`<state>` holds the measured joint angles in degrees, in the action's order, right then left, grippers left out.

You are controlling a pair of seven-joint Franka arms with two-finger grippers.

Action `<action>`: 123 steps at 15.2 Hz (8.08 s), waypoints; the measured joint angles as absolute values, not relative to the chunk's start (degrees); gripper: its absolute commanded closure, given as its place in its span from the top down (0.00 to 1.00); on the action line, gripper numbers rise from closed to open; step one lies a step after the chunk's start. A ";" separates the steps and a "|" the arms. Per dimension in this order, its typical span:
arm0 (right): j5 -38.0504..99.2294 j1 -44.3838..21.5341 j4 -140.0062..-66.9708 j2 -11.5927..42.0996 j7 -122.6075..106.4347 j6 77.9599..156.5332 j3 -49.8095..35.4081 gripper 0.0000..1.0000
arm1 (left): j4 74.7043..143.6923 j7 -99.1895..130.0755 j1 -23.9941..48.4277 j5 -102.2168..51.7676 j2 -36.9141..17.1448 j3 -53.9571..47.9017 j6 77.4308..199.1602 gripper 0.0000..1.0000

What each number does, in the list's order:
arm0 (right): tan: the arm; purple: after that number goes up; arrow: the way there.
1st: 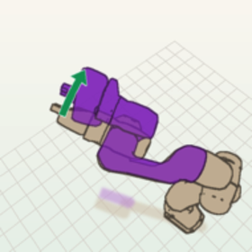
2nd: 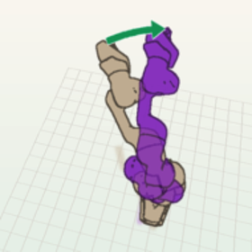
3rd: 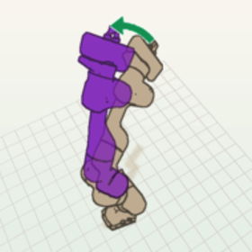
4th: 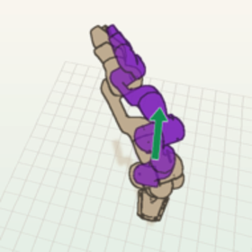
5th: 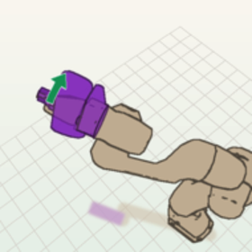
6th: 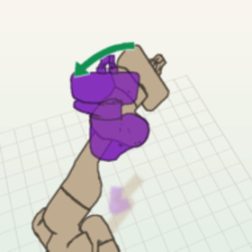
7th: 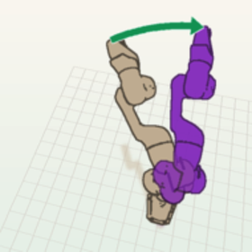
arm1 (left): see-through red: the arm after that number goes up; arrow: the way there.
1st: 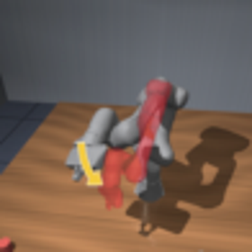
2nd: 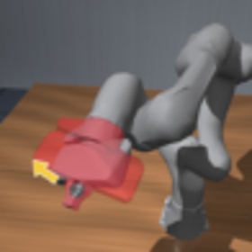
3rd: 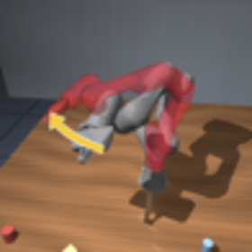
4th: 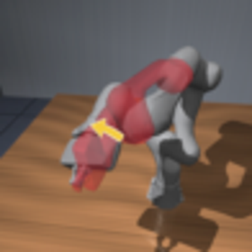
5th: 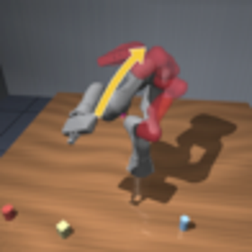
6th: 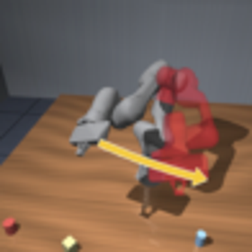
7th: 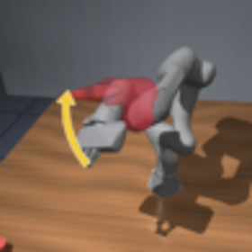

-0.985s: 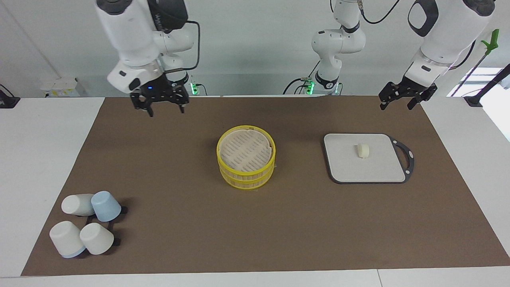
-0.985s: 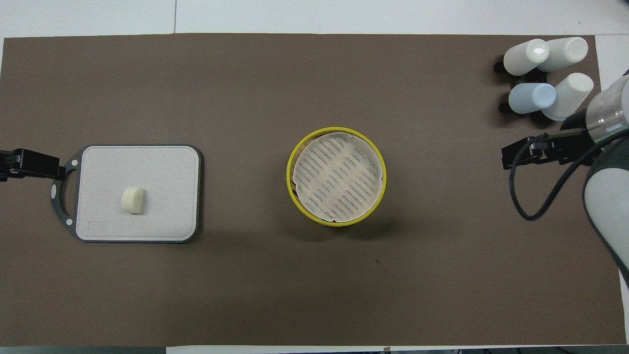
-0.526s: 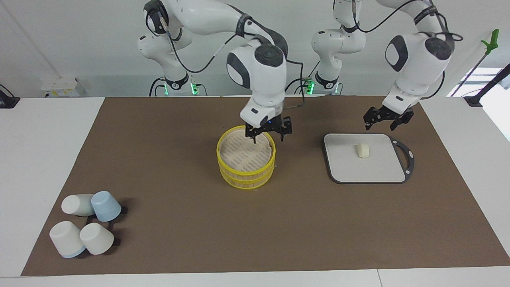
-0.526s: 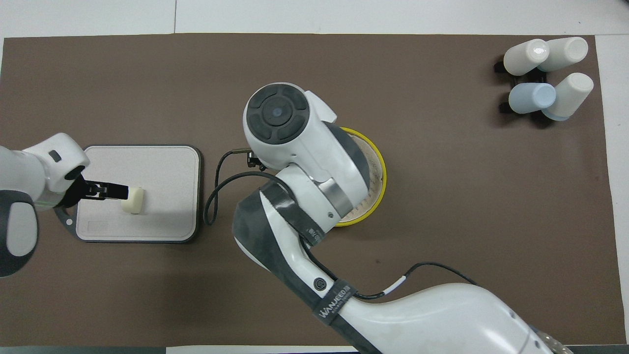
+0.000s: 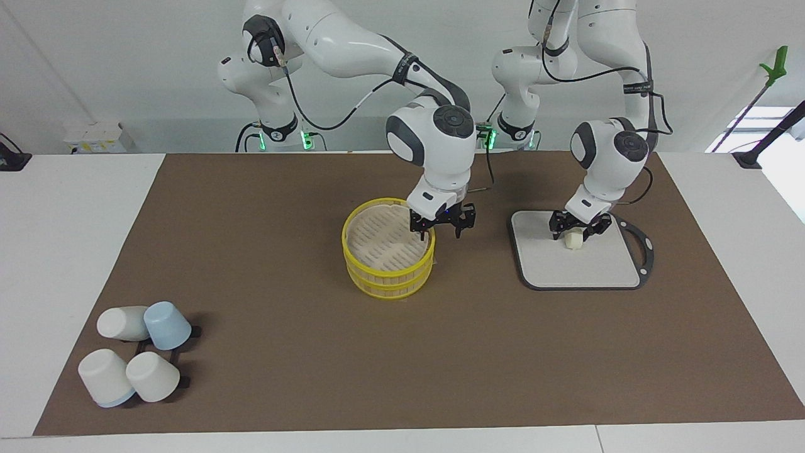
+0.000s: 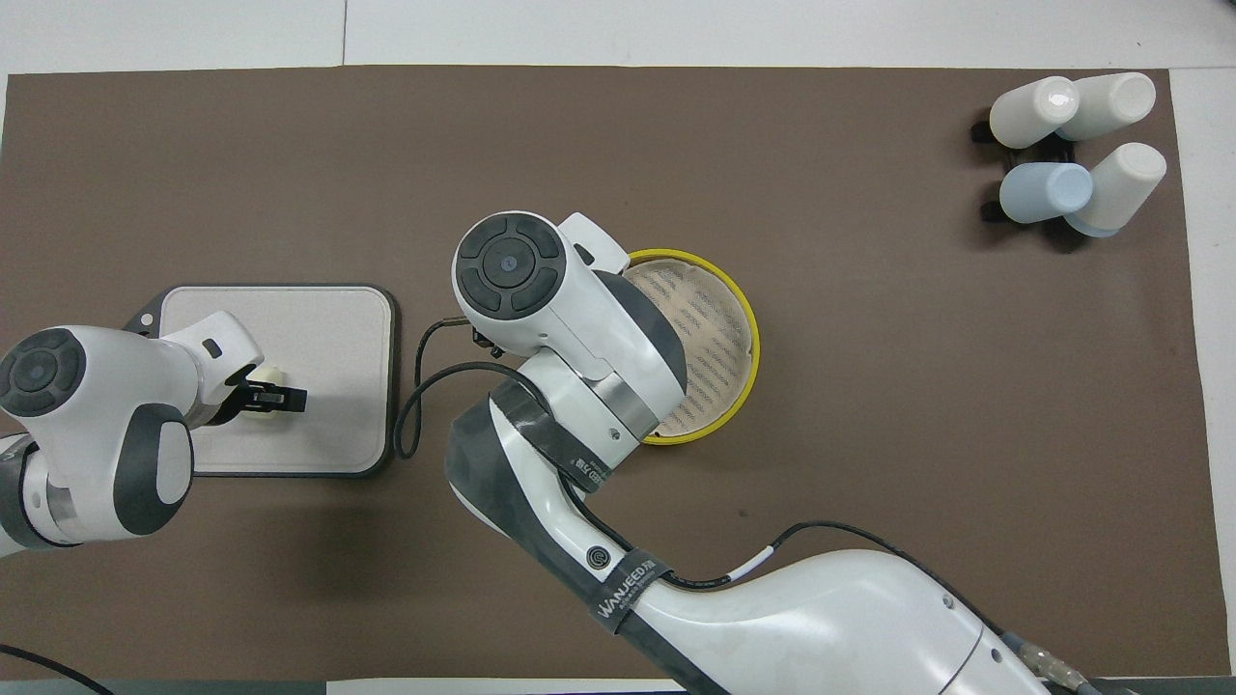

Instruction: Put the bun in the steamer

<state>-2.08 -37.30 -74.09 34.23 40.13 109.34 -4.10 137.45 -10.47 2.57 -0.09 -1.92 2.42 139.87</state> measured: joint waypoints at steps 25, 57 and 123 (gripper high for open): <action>-3.07 -12.78 -74.95 24.83 7.10 85.85 -2.94 0.00 | 94.82 43.85 33.45 -3.48 -12.25 1.28 111.56 0.16; 0.53 -32.26 -79.64 28.89 33.36 108.71 -4.39 0.00 | 97.00 -1.56 4.49 -0.64 3.77 3.76 88.70 1.00; -0.20 -7.82 -96.45 0.82 2.92 94.71 3.89 1.00 | 91.10 -3.46 8.52 -0.05 1.74 7.52 83.80 1.00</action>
<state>-0.20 -7.82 -96.45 0.82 2.92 94.71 3.89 91.10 -3.46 8.52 -0.05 1.74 7.52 83.80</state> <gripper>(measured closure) 0.000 0.000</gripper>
